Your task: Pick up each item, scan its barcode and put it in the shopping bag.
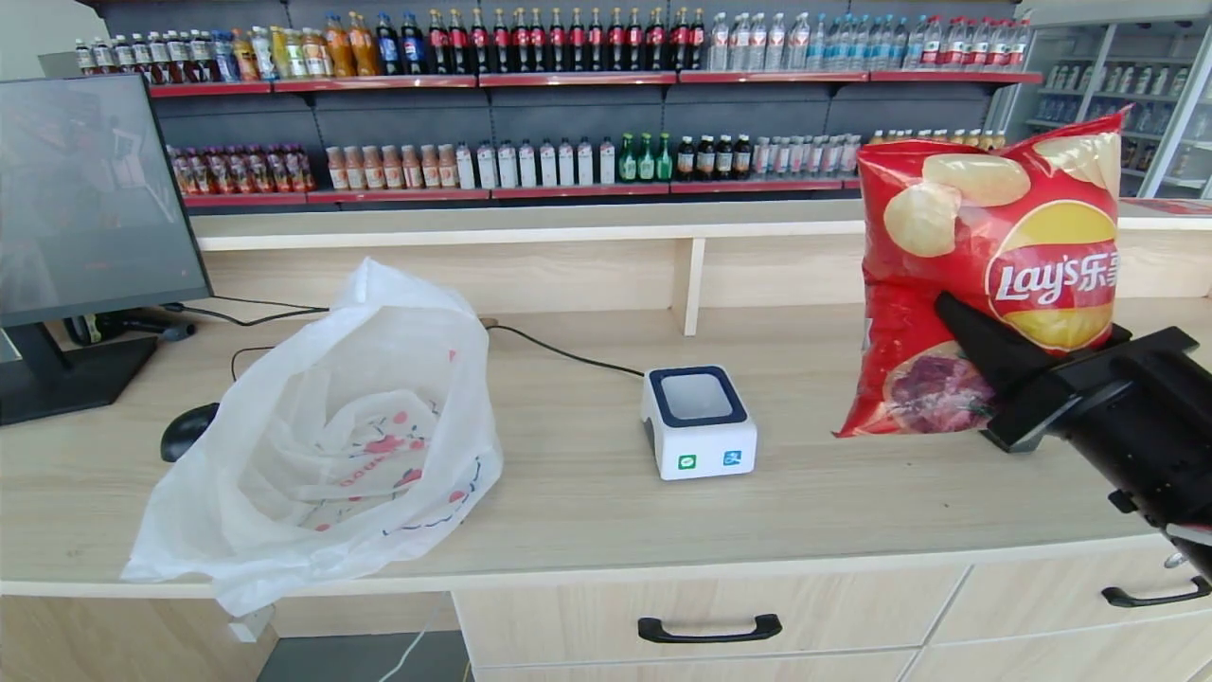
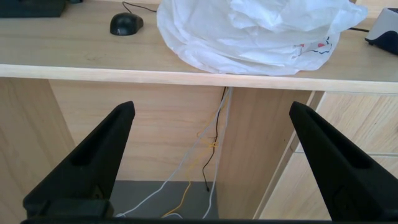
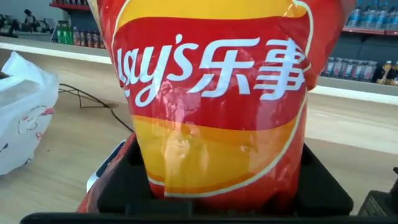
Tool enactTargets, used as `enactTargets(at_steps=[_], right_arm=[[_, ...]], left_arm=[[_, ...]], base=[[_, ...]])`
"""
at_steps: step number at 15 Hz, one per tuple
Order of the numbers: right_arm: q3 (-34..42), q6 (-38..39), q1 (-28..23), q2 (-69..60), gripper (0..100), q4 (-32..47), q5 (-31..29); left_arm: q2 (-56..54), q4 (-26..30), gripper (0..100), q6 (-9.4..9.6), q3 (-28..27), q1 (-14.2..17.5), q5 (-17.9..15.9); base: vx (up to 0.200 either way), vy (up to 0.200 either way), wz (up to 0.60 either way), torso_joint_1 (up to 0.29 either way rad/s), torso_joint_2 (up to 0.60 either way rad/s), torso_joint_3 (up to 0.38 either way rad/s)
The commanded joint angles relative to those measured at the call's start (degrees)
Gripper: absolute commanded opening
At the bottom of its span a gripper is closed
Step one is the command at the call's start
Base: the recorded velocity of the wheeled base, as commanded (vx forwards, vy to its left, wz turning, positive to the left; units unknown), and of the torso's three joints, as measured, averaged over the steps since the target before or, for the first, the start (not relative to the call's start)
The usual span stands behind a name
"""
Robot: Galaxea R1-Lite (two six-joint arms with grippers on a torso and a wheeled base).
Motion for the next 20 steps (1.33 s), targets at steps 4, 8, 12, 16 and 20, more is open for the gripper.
enactTargets(at_steps=[4,8,12,16,20], right_arm=[[1.0,0.6,-3.3,-0.1,0,-1.0,0.5],[0.8,0.9,-3.4,1.8,0,-1.4,0.5],[0.4,0.9,-3.5,3.3,0,-1.7,0.6],[3.4,1.1,-3.4,2.4,0,-1.7,2.0],[4.3,1.1,-3.5,1.2,0,-1.7,2.4]], left_arm=[[0.0,0.0,100,-0.1,0.0,0.0,0.0],[0.0,0.0,100,-0.01,0.0,0.0,0.0],[0.0,0.0,100,-0.27,0.0,0.0,0.1],[0.0,0.0,100,-0.27,0.0,0.0,0.1],[0.0,-0.1,100,-0.18,0.0,0.0,0.0]], base=[[-0.05,0.0,0.0,0.001,0.0,0.001],[0.0,0.0,0.0,0.0,0.0,0.0],[0.2,0.2,0.0,-0.001,0.0,0.005],[0.2,0.2,0.0,0.019,0.01,-0.001],[0.1,0.2,0.0,-0.008,0.0,0.007]])
